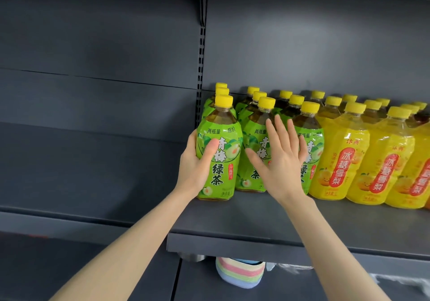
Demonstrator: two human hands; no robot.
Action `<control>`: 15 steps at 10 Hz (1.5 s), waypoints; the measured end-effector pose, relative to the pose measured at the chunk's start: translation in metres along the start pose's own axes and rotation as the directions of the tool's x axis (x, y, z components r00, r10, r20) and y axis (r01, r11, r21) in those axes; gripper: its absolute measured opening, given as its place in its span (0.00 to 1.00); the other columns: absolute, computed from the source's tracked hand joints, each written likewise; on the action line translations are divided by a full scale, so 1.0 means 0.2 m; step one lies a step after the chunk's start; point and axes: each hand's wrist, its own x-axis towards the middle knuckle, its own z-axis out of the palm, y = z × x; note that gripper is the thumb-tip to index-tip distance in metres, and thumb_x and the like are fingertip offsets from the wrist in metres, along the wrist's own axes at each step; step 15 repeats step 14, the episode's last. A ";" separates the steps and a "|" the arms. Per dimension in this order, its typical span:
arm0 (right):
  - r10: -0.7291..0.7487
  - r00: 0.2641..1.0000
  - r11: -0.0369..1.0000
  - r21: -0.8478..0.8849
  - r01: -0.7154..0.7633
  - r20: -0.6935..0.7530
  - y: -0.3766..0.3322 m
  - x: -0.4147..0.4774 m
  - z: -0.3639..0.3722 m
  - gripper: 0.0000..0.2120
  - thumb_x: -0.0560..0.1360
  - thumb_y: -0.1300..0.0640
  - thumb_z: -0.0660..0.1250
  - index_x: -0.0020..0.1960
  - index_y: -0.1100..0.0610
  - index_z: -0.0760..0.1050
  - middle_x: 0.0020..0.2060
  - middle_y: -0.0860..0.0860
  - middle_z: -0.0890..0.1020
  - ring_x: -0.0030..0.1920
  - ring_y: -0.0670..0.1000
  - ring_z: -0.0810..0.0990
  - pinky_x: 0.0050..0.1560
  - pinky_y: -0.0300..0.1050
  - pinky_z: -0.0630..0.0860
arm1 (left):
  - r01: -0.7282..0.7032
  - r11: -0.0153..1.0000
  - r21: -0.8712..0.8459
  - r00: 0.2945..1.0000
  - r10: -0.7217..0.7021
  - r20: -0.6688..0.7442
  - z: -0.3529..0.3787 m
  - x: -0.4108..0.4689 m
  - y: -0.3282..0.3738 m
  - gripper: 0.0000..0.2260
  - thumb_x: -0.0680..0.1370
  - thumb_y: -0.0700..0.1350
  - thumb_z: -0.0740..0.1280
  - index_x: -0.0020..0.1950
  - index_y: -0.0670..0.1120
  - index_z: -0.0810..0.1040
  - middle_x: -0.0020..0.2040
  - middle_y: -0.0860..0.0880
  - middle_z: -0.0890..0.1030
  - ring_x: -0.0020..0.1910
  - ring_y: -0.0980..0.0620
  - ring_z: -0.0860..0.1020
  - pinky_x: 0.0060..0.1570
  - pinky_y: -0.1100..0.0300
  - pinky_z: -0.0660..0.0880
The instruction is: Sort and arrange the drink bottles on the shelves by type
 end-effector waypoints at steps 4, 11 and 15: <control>-0.091 0.993 0.994 -0.072 0.085 -0.074 0.07 0.00 0.05 0.34 0.74 0.50 0.69 0.75 0.57 0.62 0.75 0.55 0.65 0.74 0.57 0.64 0.74 0.48 0.38 | 0.008 0.993 0.115 0.997 -0.017 0.073 -0.02 0.16 -0.09 0.29 0.74 0.63 0.60 0.72 0.51 0.65 0.66 0.54 0.73 0.64 0.58 0.72 0.64 0.56 0.69; -0.079 0.995 0.994 -0.076 0.074 -0.058 0.06 0.00 0.06 0.32 0.75 0.48 0.65 0.75 0.57 0.61 0.75 0.55 0.64 0.75 0.58 0.63 0.74 0.55 0.43 | -0.011 0.982 0.189 0.999 0.016 -0.029 0.01 0.17 -0.11 0.20 0.79 0.54 0.61 0.69 0.48 0.69 0.53 0.60 0.78 0.51 0.65 0.77 0.46 0.75 0.72; -0.022 0.990 0.982 -0.183 0.047 0.136 -0.01 0.07 -0.09 0.32 0.71 0.52 0.74 0.71 0.58 0.68 0.71 0.57 0.70 0.68 0.61 0.71 0.68 0.63 0.61 | -0.030 0.918 0.395 0.998 0.046 -0.031 -0.09 0.12 0.05 0.33 0.72 0.59 0.69 0.73 0.49 0.63 0.64 0.51 0.75 0.62 0.52 0.74 0.63 0.49 0.71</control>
